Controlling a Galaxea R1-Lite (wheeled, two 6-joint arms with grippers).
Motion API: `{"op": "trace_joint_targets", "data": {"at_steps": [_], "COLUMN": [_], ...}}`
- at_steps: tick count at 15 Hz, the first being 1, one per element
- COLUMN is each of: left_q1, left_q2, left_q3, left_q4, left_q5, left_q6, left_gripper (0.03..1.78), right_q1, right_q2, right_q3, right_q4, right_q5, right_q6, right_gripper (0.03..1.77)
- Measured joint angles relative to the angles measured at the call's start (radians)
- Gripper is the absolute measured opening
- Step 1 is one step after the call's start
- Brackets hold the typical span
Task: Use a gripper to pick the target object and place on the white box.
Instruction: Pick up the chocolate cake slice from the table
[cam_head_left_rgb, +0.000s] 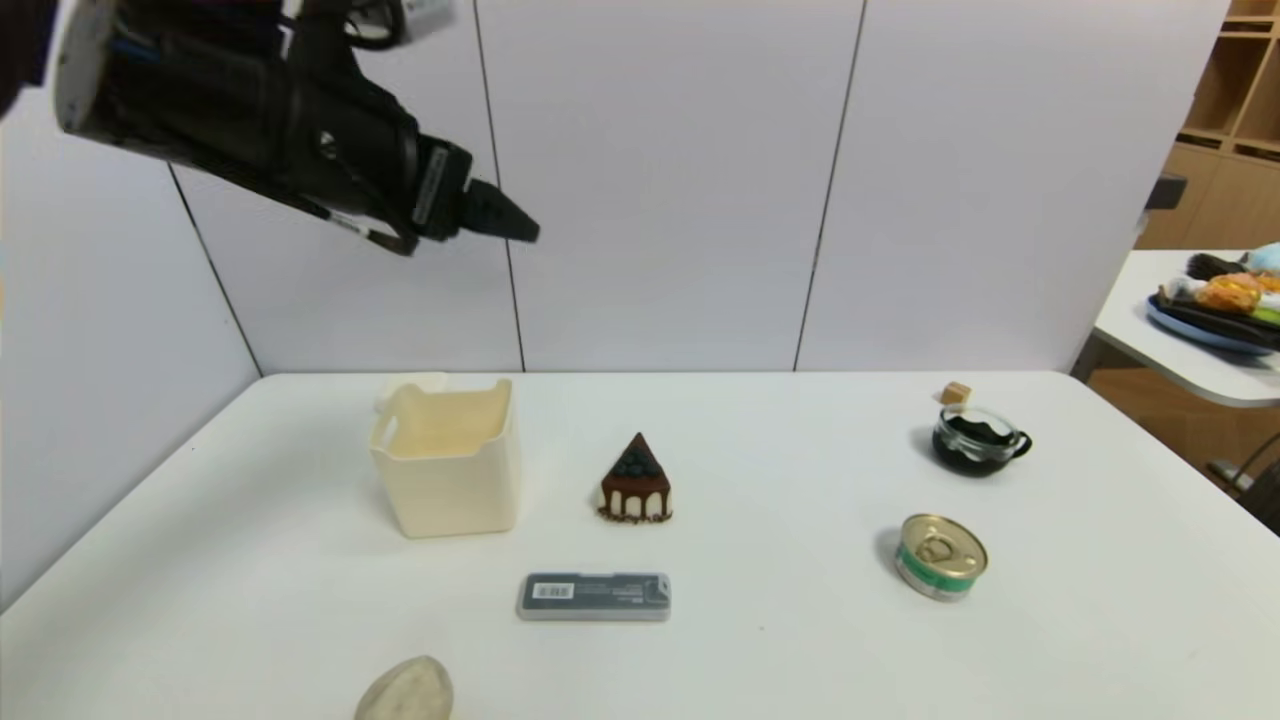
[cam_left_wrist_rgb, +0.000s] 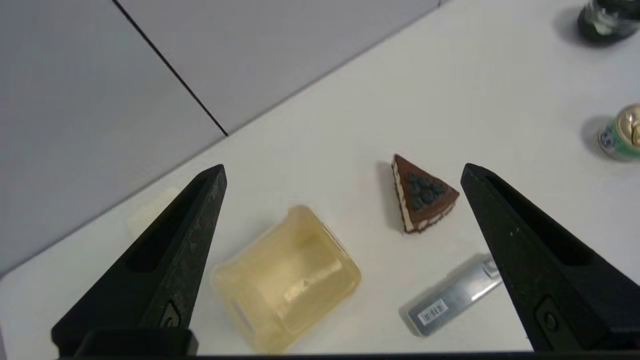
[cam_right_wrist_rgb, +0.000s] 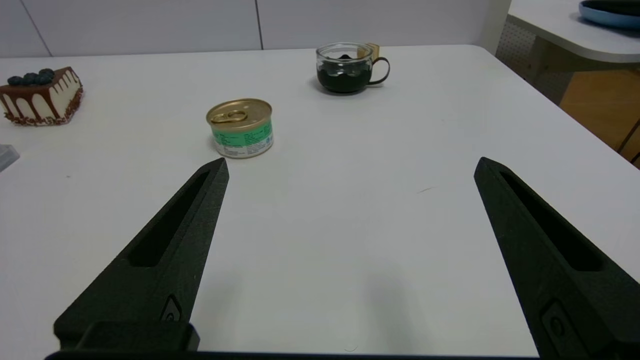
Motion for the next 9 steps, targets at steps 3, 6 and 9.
{"op": "trace_joint_targets", "data": {"at_steps": [3,6,9], "left_q1": [-0.074,-0.137,-0.176], "left_q2": [0.095,0.179,0.259], "left_q3": [-0.009,-0.010,-0.010], "left_q4": [0.051,0.023,-0.026], "left_q5": [0.002,0.002,0.026], "left_q6": [-0.005,-0.005,-0.005], "left_gripper": [1.69,1.69,1.69], "right_q1": [0.000,0.000,0.000], "right_q2": [0.000,0.000,0.000], "right_q3": [0.000,0.000,0.000], "right_q4": [0.000,0.000,-0.001], "right_q5": [0.000,0.000,0.000], "right_q6": [0.000,0.000,0.000], "right_gripper": [1.70,1.70,1.70]}}
